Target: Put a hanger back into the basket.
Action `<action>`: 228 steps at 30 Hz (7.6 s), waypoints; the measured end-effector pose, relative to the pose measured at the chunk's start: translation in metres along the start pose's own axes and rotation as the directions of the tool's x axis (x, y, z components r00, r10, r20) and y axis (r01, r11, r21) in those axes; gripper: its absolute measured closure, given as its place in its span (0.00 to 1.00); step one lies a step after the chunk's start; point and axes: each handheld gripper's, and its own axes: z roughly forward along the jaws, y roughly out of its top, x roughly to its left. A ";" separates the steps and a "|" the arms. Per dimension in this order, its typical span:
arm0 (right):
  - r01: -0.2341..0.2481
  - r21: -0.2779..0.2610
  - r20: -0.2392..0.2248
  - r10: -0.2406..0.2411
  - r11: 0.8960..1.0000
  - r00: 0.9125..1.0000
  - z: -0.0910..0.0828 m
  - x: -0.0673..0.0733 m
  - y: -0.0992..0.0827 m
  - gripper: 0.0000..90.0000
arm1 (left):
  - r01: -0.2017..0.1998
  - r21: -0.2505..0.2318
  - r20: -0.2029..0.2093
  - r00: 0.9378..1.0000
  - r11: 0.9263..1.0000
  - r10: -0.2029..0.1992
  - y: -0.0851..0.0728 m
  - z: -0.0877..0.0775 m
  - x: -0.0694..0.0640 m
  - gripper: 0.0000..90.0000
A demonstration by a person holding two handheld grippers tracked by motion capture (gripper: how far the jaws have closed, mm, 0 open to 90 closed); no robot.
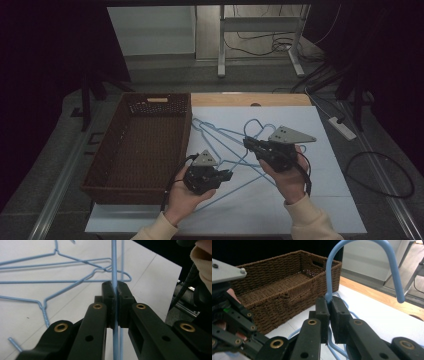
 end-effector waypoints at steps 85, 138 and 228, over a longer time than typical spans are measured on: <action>-0.082 0.130 0.144 0.063 0.988 0.988 -0.047 -0.067 -0.114 0.33 | 0.130 -0.350 -0.270 0.934 0.928 -0.233 -0.055 -0.200 0.135 0.97; -0.084 0.152 0.135 0.063 0.985 0.989 -0.042 -0.065 -0.117 0.34 | 0.231 0.080 -0.417 0.891 0.970 -0.178 -0.066 -0.153 0.201 0.97; -0.122 0.124 0.101 0.110 0.985 0.989 -0.056 -0.066 -0.115 0.34 | 0.004 -0.177 -0.245 0.968 0.984 -0.048 -0.067 -0.131 0.060 0.35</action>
